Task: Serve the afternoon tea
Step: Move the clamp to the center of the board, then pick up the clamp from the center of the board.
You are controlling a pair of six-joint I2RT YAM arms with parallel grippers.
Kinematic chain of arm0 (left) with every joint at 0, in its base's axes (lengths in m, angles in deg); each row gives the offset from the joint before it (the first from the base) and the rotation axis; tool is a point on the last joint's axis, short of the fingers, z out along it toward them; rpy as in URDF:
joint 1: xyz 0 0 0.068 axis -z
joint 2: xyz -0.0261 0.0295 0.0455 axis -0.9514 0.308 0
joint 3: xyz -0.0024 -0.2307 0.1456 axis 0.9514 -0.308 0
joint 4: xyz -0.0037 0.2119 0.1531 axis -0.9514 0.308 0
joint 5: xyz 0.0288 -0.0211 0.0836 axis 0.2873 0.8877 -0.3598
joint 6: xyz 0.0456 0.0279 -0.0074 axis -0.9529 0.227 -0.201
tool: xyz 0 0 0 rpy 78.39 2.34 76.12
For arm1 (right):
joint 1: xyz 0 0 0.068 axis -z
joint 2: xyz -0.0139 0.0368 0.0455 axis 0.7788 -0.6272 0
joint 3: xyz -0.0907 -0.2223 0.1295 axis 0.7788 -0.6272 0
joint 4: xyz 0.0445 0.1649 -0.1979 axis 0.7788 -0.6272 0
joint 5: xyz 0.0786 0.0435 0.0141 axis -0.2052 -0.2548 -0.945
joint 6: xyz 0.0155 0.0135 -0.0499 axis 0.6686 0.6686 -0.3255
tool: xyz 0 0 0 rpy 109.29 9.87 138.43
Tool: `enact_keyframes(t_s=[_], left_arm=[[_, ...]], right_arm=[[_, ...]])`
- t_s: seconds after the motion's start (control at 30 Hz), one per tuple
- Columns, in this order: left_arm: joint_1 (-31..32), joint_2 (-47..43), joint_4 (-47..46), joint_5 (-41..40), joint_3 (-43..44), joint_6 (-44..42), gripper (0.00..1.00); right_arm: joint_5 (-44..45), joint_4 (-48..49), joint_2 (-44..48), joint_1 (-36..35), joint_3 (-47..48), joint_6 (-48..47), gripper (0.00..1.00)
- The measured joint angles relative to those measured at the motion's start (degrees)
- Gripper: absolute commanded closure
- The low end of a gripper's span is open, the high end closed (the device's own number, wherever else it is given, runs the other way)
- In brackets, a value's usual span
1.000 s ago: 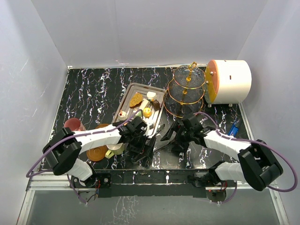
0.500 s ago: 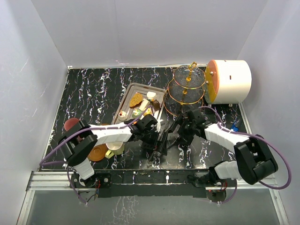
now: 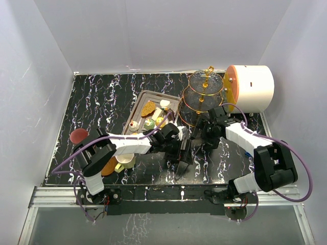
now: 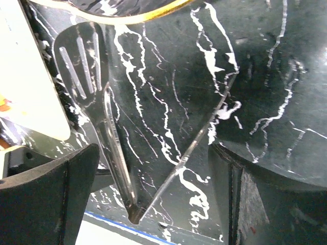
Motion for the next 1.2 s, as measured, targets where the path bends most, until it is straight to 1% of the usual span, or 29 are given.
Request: enact_keyframes(t_s=[0.1,0.2,0.27,0.33,0.4,0.53,0.57,0.6,0.67,0.7,0.73,0.8,0.83,0.9,1.03,1.1,1.2], left_arm=[[0.04,-0.2,0.39,-2.21,0.15,0.04,0.08],[0.11,-2.08,2.67,-5.05,0.15,-0.59,0.07],[0.13,-5.29,4.85,-7.3,0.13,-1.86,0.05],[0.13,-9.9,7.1,-9.49,0.13,-3.58,0.02],[0.13,-15.5,9.46,-12.2,0.13,-5.75,0.01],[0.13,-25.59,15.45,-17.88,1.51,-11.45,0.01],[0.11,-27.76,17.2,-19.47,2.56,-13.16,0.01],[0.09,-29.18,18.64,-20.76,3.56,-14.51,0.01],[-0.28,-32.11,21.77,-23.96,5.79,-17.55,0.01],[-0.57,-33.51,23.21,-25.57,6.58,-19.04,0.01],[-0.94,-34.95,24.59,-27.1,7.02,-20.35,0.01],[-2.71,-37.79,27.41,-29.7,7.02,-22.64,0.01],[-4.28,-39.15,28.68,-30.77,6.69,-23.58,0.01],[-8.72,-42.34,30.21,-33.62,5.14,-24.74,0.01],[-16.83,-49.18,31.63,-38.84,1.03,-27.23,0.01],[-18.75,-50.97,32.37,-41.66,0.55,-28.5,0.01],[-19.45,-51.98,32.06,-45.64,-0.66,-29.62,0.01]], right_arm=[[2.03,-3.28,0.39,0.07,1.46,-1.75,0.09],[5.84,-7.41,2.93,0.07,2.43,-3.19,0.06],[7.93,-10.23,5.77,0.07,2.69,-3.87,0.02],[9.22,-12.79,8.87,0.09,2.86,-4.11,0.02],[10.34,-15.02,12.52,0.07,2.95,-3.93,0.02],[12.57,-18.03,22.05,0.09,3.5,-0.57,0.02],[12.63,-18.23,24.24,0.09,3.5,0.63,0.06],[12.24,-18.45,26.29,0.2,3.5,1.9,0.15],[9.84,-18.38,28.59,0.42,3.3,4.02,0.23],[8.04,-18.38,28.76,0.46,3.17,4.96,0.24],[6.47,-18.45,28.65,0.46,3.15,5.64,0.24],[3.48,-18.71,27.39,0.24,3.15,6.49,0.14],[2.62,-19.02,26.16,-0.26,3.15,7.17,0.14],[3.08,-20.2,23.71,-1.88,3.15,8.57,0.16],[6.4,-23.39,21.64,-7.26,3.39,12.39,0.15],[8.35,-24.41,20.55,-10.86,3.74,14.56,0.14],[10.51,-24.87,17.84,-16.81,4.35,17.77,0.14]])
